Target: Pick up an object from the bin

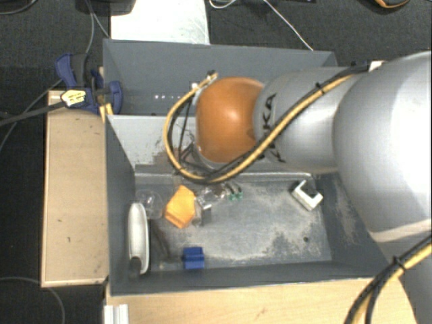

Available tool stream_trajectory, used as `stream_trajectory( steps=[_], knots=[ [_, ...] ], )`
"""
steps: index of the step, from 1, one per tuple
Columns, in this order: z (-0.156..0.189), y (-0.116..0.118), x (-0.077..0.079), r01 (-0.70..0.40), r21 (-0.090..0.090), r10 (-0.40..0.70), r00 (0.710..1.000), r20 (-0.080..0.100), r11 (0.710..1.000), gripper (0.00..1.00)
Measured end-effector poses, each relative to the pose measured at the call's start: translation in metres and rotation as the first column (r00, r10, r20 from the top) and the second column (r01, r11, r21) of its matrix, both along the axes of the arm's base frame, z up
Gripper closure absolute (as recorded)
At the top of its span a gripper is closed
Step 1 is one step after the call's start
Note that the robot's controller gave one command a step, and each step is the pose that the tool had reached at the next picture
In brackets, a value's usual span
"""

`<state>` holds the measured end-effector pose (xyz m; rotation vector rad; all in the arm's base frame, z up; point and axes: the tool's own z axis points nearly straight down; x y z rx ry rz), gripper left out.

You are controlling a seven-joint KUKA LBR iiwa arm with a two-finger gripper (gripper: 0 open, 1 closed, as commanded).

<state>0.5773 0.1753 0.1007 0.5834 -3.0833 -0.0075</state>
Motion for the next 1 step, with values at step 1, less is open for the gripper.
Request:
stream_trajectory(
  steps=[1],
  knots=[
    [-0.0307, -0.0004, 0.0157, 0.192, -0.002, -0.192, 0.981, 0.008, 0.981, 0.0]
  ],
)
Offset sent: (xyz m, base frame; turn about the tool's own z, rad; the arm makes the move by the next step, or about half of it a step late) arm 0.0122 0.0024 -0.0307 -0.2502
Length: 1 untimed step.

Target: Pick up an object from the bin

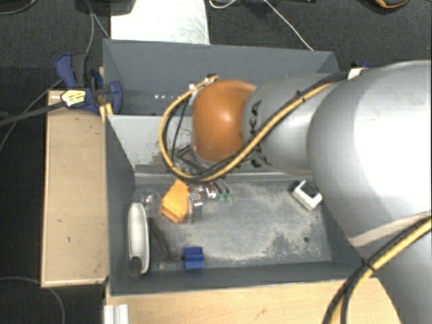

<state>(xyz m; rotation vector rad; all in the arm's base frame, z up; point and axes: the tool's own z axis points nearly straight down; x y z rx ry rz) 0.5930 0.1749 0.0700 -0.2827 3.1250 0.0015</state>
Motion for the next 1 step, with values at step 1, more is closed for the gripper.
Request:
stream_trajectory(
  steps=[1],
  knots=[
    [0.0052, 0.0028, 0.0014, -0.427, 0.001, 0.427, 0.904, 0.011, 0.904, 1.0]
  ],
)
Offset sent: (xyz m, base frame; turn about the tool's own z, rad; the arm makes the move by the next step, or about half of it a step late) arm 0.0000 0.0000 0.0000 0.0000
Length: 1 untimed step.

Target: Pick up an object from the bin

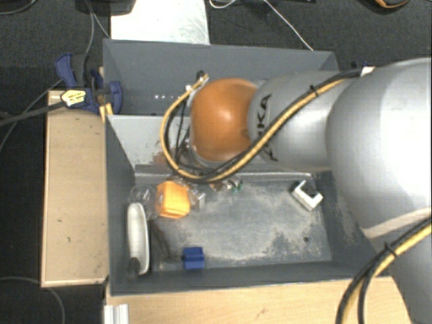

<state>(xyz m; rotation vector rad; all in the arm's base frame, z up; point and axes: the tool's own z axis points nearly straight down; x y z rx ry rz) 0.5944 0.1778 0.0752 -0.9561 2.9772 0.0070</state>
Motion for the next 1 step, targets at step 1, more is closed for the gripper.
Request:
stream_trajectory(
  steps=[1],
  knots=[
    [0.0, -0.0001, 0.0, 0.004, 0.0, -0.004, 1.0, -0.001, 1.0, 1.0]
  ],
)
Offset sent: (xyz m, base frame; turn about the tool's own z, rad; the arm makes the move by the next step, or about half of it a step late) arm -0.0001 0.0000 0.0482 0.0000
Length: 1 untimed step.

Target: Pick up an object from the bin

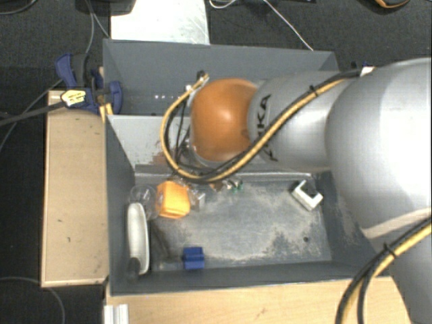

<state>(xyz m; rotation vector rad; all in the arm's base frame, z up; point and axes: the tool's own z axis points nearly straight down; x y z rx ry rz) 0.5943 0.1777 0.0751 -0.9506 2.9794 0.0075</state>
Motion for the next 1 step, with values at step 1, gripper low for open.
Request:
stream_trajectory(
  steps=[1],
  knots=[
    [0.0505, 0.0005, 0.0019, 0.003, 0.002, -0.003, 1.0, 0.007, 1.0, 1.0]
  ],
)
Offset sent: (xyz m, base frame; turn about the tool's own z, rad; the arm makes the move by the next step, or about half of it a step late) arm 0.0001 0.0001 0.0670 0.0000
